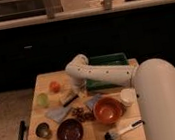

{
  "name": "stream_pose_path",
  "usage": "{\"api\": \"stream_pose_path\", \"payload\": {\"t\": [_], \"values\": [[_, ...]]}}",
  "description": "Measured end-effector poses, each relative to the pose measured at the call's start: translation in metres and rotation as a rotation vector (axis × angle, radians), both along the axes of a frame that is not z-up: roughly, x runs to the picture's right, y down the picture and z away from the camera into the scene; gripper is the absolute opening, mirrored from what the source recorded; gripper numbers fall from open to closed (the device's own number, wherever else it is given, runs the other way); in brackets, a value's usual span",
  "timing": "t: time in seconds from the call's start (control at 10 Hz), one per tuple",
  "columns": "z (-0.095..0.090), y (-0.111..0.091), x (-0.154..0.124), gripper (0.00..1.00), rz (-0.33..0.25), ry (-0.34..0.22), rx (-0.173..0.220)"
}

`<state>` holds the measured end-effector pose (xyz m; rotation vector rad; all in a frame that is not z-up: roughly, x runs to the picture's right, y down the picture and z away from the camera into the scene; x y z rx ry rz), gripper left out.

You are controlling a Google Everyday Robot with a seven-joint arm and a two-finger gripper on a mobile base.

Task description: Place eraser in purple bowl

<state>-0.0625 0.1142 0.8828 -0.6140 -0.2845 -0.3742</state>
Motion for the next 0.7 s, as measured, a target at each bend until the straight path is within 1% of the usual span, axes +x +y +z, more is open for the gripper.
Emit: {"api": "stream_pose_path", "payload": {"t": [0.1,0.3,0.5,0.7], "values": [[-0.004,-0.005,-0.003,0.80,-0.003,-0.004,0.012],[-0.006,-0.011,-0.010,0.80,-0.010,-0.021,0.025],[-0.003,-0.016,-0.020,0.80,-0.016,-0.064,0.025],[0.000,-0.019,-0.031,0.80,-0.015,-0.117,0.015]]}}
